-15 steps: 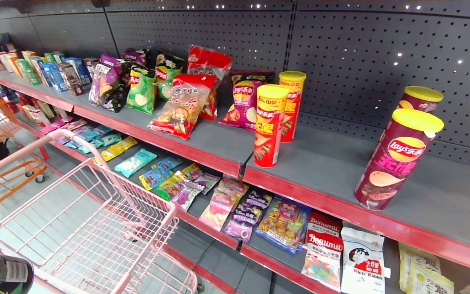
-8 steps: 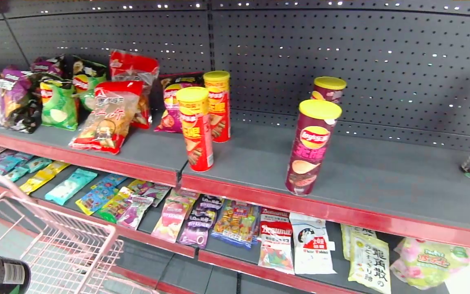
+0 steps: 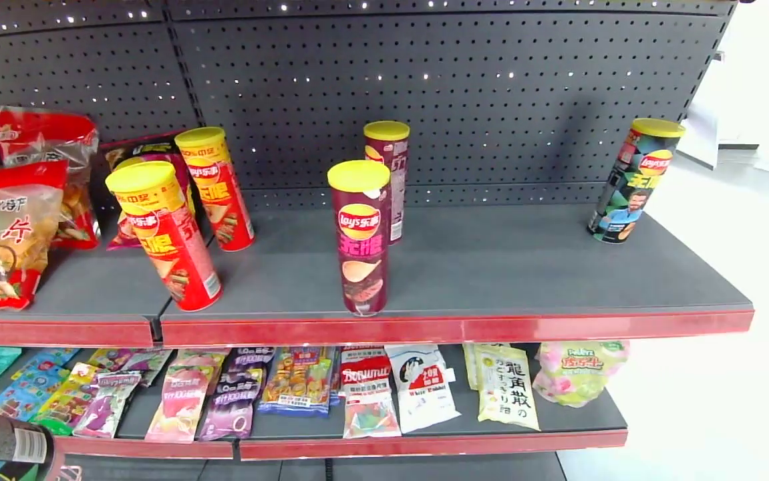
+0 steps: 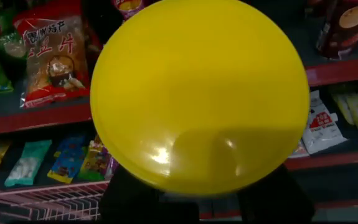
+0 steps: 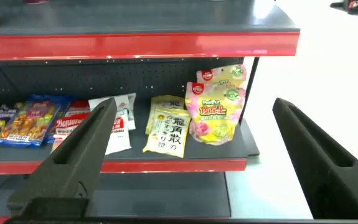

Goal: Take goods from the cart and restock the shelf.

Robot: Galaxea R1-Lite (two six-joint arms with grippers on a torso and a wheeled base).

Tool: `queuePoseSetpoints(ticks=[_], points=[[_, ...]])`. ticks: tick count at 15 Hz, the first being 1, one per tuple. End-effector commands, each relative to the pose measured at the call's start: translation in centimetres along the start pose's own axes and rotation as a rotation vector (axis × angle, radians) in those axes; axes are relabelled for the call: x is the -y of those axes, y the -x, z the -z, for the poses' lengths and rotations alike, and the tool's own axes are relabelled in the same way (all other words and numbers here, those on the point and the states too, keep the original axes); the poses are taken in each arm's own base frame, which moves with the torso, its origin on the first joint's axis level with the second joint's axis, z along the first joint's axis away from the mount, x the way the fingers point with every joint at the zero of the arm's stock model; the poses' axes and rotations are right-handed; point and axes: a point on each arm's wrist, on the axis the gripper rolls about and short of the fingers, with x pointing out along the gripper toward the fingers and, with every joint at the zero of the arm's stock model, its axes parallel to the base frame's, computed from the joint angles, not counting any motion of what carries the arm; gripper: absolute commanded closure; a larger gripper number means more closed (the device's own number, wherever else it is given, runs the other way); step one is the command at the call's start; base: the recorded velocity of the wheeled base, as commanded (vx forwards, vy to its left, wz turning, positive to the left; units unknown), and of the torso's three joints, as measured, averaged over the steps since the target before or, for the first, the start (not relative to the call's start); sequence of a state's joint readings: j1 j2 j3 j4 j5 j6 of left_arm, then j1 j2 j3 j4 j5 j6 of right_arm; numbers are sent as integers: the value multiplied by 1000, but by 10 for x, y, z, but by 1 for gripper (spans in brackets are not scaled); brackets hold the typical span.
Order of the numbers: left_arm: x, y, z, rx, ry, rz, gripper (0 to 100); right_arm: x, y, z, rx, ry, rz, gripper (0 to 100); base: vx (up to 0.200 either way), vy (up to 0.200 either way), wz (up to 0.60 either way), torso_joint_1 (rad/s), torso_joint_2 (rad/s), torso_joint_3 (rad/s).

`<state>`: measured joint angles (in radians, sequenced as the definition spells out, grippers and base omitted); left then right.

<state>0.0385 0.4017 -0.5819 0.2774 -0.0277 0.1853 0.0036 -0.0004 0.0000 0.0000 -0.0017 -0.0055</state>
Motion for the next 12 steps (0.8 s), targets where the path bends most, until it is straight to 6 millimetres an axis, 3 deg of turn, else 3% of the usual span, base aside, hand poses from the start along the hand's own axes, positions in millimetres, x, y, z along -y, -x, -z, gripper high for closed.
queuePoseSetpoints(ticks=[1, 10, 12], points=[[0, 0, 0, 1, 0, 0, 100, 0, 0, 0, 1, 1, 0, 0, 0, 0, 0, 0, 0, 0], [0, 0, 1, 0, -69, -9, 100, 0, 0, 0, 0, 1, 0, 0, 0, 0, 0, 0, 0, 0], [0, 0, 1, -1, -71, -9, 100, 0, 0, 0, 0, 1, 0, 0, 0, -200, 0, 5, 0, 2]])
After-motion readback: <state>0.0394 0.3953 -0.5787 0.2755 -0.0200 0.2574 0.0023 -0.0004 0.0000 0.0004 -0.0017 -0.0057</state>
